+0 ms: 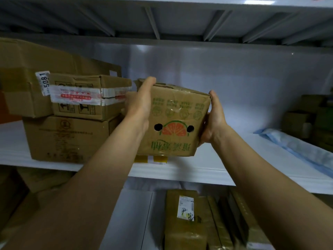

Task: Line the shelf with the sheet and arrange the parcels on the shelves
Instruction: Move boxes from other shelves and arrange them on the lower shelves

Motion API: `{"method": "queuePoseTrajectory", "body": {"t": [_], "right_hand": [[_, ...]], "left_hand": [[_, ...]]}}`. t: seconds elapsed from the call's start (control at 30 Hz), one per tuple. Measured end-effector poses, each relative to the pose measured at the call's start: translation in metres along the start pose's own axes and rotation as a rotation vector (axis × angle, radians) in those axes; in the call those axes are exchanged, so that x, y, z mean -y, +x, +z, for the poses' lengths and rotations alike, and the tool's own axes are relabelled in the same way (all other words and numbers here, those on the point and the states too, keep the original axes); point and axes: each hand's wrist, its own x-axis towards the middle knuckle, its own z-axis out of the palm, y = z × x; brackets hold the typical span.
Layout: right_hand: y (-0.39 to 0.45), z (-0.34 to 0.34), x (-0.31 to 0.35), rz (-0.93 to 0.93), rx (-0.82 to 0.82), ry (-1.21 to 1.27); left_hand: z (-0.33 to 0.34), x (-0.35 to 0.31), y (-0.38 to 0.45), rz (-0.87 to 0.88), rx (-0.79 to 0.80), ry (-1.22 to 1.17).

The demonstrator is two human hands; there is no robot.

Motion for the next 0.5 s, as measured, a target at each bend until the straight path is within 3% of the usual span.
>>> {"method": "queuePoseTrajectory", "body": {"t": [0.17, 0.5], "right_hand": [[-0.011, -0.023, -0.005, -0.078, 0.203, 0.101], [-0.041, -0.084, -0.022, -0.146, 0.245, 0.18]], "left_hand": [[0.009, 0.003, -0.035, 0.063, 0.136, -0.038], [0.03, 0.026, -0.102, 0.086, 0.162, -0.121]]}}
